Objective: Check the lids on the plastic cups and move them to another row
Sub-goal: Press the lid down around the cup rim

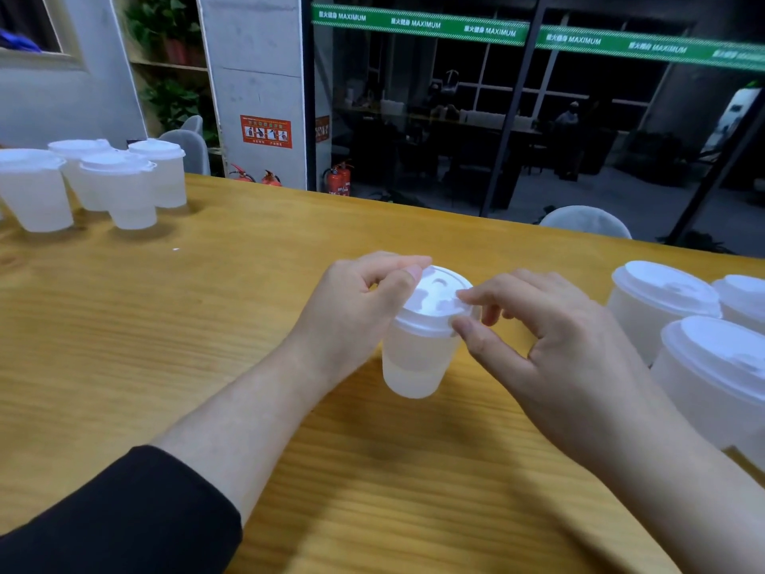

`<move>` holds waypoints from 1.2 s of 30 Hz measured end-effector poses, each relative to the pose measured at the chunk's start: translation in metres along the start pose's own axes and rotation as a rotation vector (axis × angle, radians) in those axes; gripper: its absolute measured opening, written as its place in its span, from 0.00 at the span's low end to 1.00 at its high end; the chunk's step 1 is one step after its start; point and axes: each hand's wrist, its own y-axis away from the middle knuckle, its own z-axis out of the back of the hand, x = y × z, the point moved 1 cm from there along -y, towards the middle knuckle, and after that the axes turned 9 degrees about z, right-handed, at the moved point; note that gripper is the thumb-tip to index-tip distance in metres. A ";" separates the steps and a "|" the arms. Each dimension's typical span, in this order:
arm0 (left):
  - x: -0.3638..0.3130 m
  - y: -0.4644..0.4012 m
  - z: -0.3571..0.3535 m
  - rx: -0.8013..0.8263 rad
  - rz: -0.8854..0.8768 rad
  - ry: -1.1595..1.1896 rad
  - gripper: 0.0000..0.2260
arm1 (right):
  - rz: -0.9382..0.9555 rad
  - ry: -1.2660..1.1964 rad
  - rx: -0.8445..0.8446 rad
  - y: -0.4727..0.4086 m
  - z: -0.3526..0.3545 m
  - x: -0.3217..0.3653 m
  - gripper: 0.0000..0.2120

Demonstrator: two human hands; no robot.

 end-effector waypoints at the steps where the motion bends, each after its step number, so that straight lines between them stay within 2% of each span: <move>1: 0.000 0.001 0.000 0.004 -0.005 -0.002 0.18 | -0.010 0.001 0.011 0.000 0.001 0.001 0.16; 4: 0.000 0.001 0.000 0.009 -0.014 -0.014 0.18 | -0.021 0.022 0.028 -0.001 0.002 0.004 0.18; 8: 0.000 0.001 0.001 0.011 -0.023 -0.043 0.16 | -0.048 -0.040 -0.040 -0.001 -0.002 0.005 0.19; 10: 0.001 0.001 0.000 0.002 -0.016 -0.054 0.15 | -0.088 -0.117 -0.072 -0.005 -0.002 0.003 0.24; 12: 0.000 0.001 0.001 -0.033 0.000 -0.043 0.21 | -0.114 -0.189 0.014 -0.014 -0.001 0.003 0.36; 15: -0.004 0.001 0.005 -0.135 0.064 0.082 0.28 | -0.162 -0.241 0.292 -0.033 -0.005 0.008 0.48; 17: -0.004 0.000 0.008 -0.206 0.161 0.132 0.29 | -0.176 -0.257 0.380 -0.040 -0.012 0.010 0.46; 21: 0.000 0.001 0.009 -0.196 0.378 0.198 0.25 | -0.247 -0.317 0.222 -0.040 -0.023 0.007 0.38; 24: 0.002 0.002 0.005 -0.066 0.484 0.281 0.25 | -0.330 -0.448 -0.014 -0.040 -0.022 0.000 0.36; 27: 0.000 0.005 -0.014 0.160 0.528 0.487 0.23 | -0.387 -0.555 -0.184 -0.043 -0.016 -0.005 0.41; 29: -0.004 0.005 -0.030 0.224 0.592 0.694 0.24 | -0.406 -0.570 -0.181 -0.044 -0.010 -0.007 0.47; 31: -0.009 0.003 -0.038 0.192 0.672 0.846 0.22 | -0.393 -0.574 -0.108 -0.044 -0.003 -0.009 0.51; 34: -0.011 -0.002 -0.037 0.196 0.778 0.831 0.16 | -0.296 -0.496 0.024 -0.042 0.009 -0.014 0.48; 36: -0.011 -0.001 -0.032 0.235 0.849 0.786 0.14 | -0.234 -0.539 0.068 -0.041 0.014 -0.015 0.44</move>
